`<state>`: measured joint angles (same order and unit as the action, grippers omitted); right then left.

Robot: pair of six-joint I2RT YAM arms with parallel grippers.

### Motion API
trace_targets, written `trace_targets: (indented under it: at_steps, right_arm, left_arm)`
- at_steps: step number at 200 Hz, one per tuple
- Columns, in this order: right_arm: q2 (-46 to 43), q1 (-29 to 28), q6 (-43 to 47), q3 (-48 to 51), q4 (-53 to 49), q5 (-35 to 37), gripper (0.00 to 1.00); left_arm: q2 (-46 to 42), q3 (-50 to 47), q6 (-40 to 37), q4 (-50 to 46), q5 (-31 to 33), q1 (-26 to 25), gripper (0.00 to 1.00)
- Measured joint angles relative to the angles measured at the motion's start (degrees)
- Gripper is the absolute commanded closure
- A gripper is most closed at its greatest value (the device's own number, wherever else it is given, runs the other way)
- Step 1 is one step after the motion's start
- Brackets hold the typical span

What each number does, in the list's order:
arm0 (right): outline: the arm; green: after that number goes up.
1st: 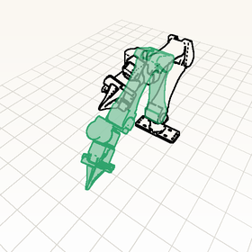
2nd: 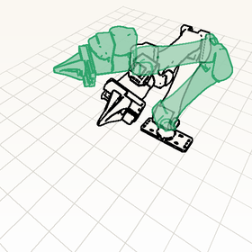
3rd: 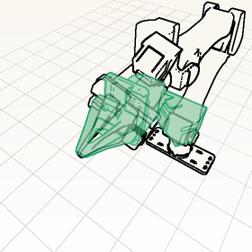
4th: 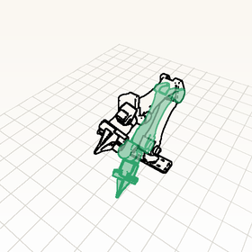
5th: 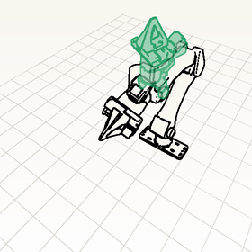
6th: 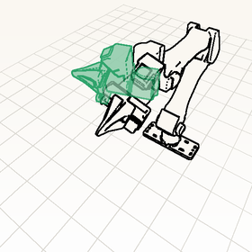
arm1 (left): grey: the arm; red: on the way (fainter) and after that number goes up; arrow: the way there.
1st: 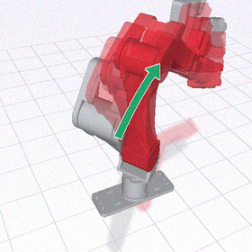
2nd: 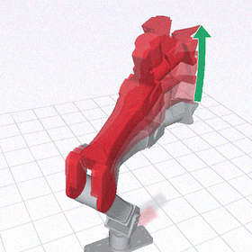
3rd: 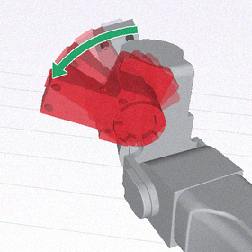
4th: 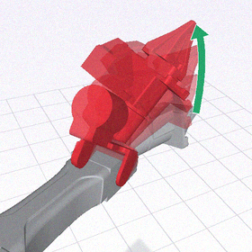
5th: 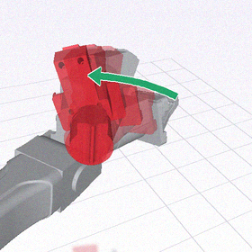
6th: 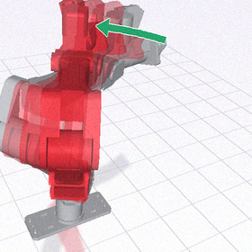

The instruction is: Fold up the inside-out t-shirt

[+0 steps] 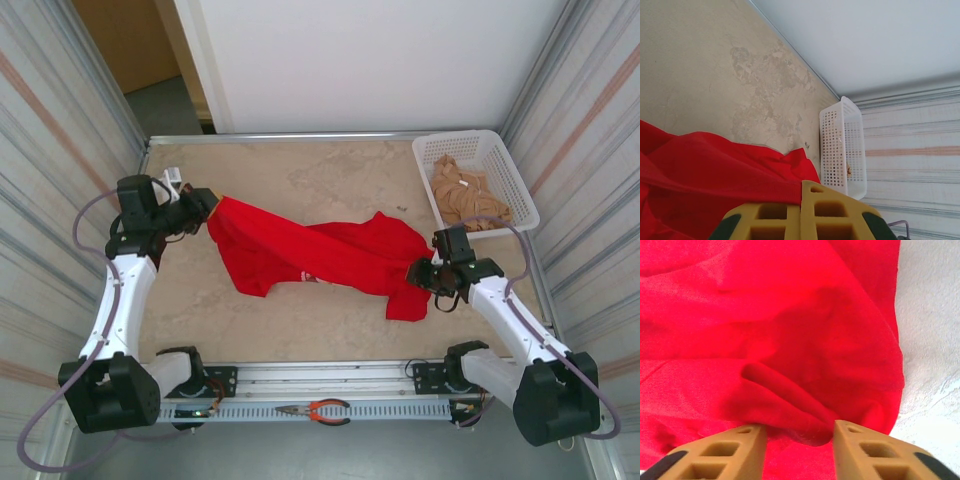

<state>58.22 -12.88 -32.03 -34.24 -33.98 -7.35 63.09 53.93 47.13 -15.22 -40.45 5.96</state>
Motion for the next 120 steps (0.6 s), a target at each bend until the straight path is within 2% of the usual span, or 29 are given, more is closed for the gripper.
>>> trace_targets:
  at_steps: [32,73,120]
  right_arm:
    - [0.4,0.0,-0.7,0.0,0.4,-0.2,1.0]
    - [-3.1,0.2,-0.5,-3.4,-4.6,-0.1,1.0]
    - [-9.4,2.4,0.4,-23.3,-14.3,1.4,1.0]
  left_arm:
    - [0.0,0.1,0.0,0.0,0.0,0.0,1.0]
    - [0.0,0.1,0.0,0.0,-0.1,0.5,1.0]
    - [0.0,1.5,0.1,0.0,-1.2,5.1,1.0]
